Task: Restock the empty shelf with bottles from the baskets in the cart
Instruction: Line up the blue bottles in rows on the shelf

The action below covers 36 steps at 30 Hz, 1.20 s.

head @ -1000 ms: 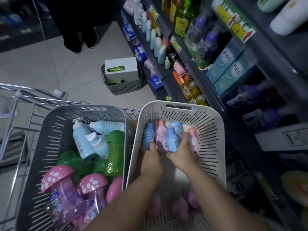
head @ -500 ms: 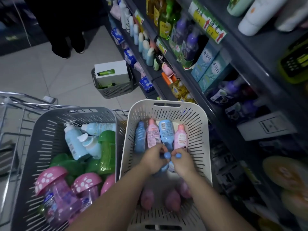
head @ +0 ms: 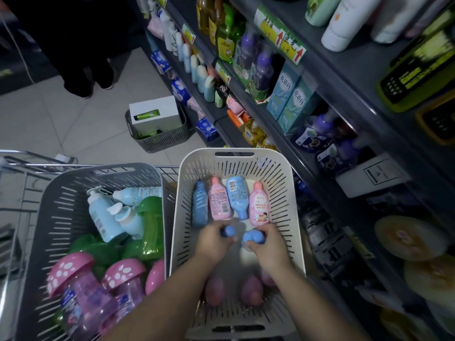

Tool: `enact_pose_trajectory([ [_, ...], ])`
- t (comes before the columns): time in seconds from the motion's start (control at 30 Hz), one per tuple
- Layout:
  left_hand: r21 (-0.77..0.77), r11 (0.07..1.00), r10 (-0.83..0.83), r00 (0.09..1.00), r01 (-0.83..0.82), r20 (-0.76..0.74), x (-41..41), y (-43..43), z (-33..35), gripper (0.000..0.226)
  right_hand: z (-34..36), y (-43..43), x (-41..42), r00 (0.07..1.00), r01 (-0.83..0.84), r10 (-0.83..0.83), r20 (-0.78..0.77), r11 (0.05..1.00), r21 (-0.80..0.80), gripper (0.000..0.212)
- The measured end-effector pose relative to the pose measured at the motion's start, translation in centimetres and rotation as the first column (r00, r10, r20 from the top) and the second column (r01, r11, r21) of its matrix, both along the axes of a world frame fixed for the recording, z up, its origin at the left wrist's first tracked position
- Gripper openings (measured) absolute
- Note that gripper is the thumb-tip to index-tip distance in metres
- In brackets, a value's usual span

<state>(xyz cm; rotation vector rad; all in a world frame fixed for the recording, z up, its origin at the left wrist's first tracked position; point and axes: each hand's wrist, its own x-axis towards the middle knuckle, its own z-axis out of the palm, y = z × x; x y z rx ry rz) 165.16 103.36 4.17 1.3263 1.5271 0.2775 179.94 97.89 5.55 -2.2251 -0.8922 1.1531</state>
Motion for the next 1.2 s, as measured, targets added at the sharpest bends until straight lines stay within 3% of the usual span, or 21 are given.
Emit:
enact_pose_trajectory([
  [0.07,-0.001,0.998,0.055,0.998,-0.055,0.019,-0.5,0.5,0.0,0.033,0.2,-0.1,0.2,1.000,0.001,-0.002,0.005,1.000,0.026,0.027],
  [0.17,-0.041,0.998,0.055,0.973,-0.047,0.222,-0.7,1.2,1.3,0.021,1.6,0.1,0.0,0.998,0.051,-0.048,-0.028,0.995,0.088,0.021],
  [0.33,-0.154,0.986,0.001,0.925,0.063,0.380,-0.2,3.3,5.5,0.028,5.2,0.1,-0.1,0.992,0.086,-0.064,-0.106,0.971,0.224,0.013],
  [0.47,-0.340,0.937,0.162,0.755,0.085,0.636,-0.1,4.6,10.8,0.026,9.5,0.4,0.9,0.967,0.127,-0.057,-0.248,0.952,0.277,0.006],
  [0.53,-0.356,0.926,0.173,0.691,0.130,0.702,0.1,4.9,13.1,0.025,11.5,0.3,1.5,0.975,0.070,-0.003,-0.221,0.953,0.295,0.014],
  [0.6,-0.344,0.918,0.141,0.650,0.196,0.747,0.5,5.0,15.0,0.026,13.7,0.1,2.0,0.983,0.017,0.040,-0.178,0.950,0.311,0.014],
  [0.7,-0.332,0.905,0.110,0.609,0.265,0.785,1.6,5.1,16.8,0.029,16.7,-0.3,2.8,0.980,0.083,-0.011,-0.201,0.931,0.355,0.001],
  [0.83,-0.292,0.900,0.054,0.584,0.322,0.810,3.9,5.0,19.3,0.033,19.7,-1.6,3.9,0.964,0.183,-0.083,-0.254,0.898,0.400,0.006],
  [1.2,-0.206,0.835,-0.122,0.537,0.509,0.834,10.1,1.8,23.5,0.034,23.5,-7.0,8.0,0.933,0.359,-0.302,-0.194,0.771,0.526,0.008],
])
